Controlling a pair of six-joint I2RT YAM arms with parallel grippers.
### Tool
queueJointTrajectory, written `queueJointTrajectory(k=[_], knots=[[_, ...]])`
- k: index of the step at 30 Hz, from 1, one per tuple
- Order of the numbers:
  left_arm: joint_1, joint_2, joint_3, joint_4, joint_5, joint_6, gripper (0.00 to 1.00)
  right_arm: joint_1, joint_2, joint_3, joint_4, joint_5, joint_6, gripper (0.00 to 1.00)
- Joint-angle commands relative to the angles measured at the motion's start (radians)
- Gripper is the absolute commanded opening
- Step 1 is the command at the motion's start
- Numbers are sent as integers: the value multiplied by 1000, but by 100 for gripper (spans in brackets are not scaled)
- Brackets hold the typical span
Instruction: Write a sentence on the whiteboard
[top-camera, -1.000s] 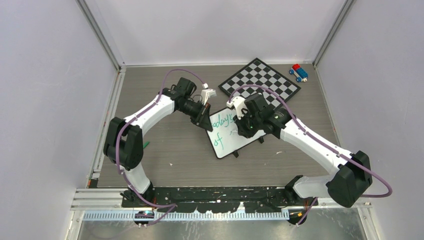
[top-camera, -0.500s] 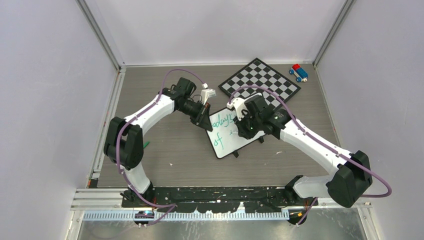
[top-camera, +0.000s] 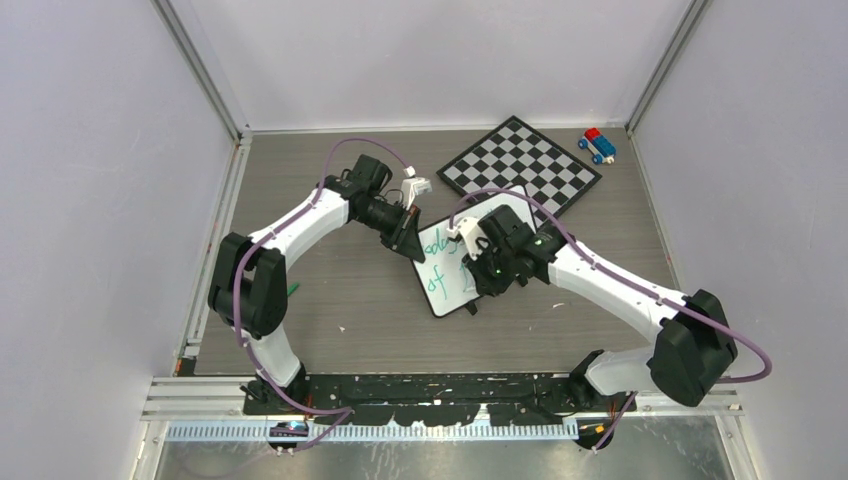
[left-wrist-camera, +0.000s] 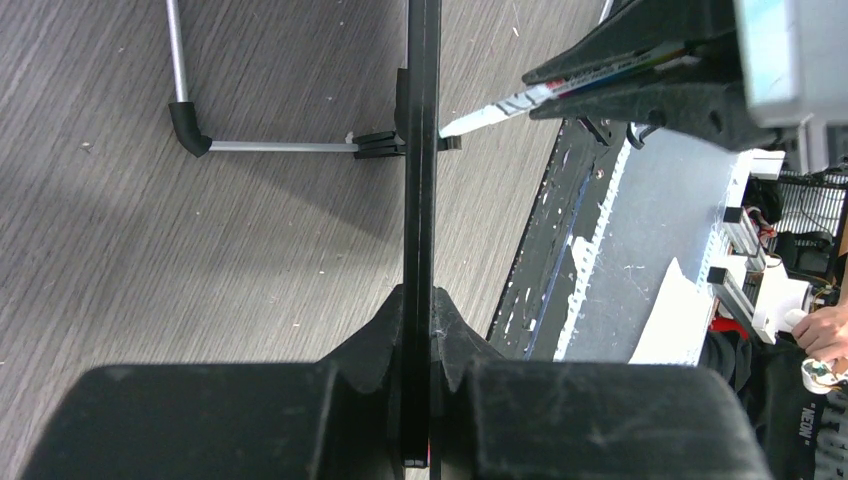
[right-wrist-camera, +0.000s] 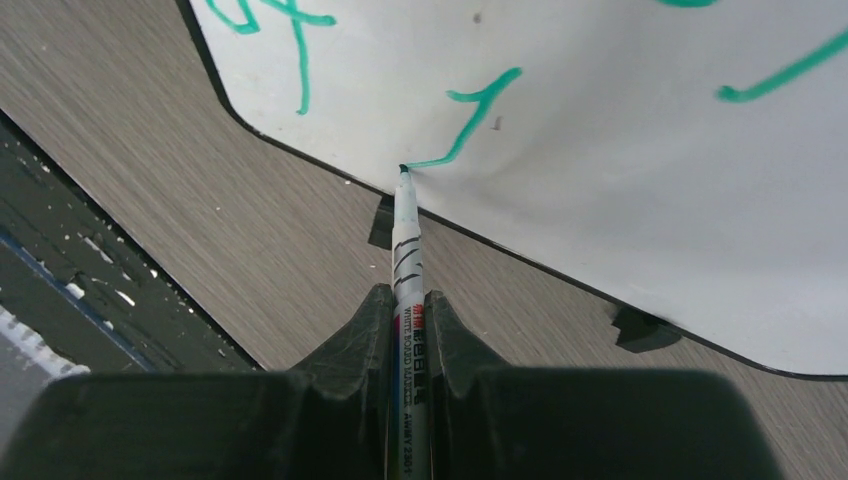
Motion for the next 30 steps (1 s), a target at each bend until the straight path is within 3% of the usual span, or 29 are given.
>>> queueJointTrajectory(k=[1,11,15,30], knots=[[1,10,13,-5,-48,11,0,15,19,29,20,-36,-10,0],[1,1,11,-2,-44,5,0,-17,-97,69,28,-45,22,0],[1,2,14,-2,-44,2,0,-30,-92,77,63,36,22,0],[1,-4,5,1,-48,5,0,-52,-40,86,109,93,18,0]])
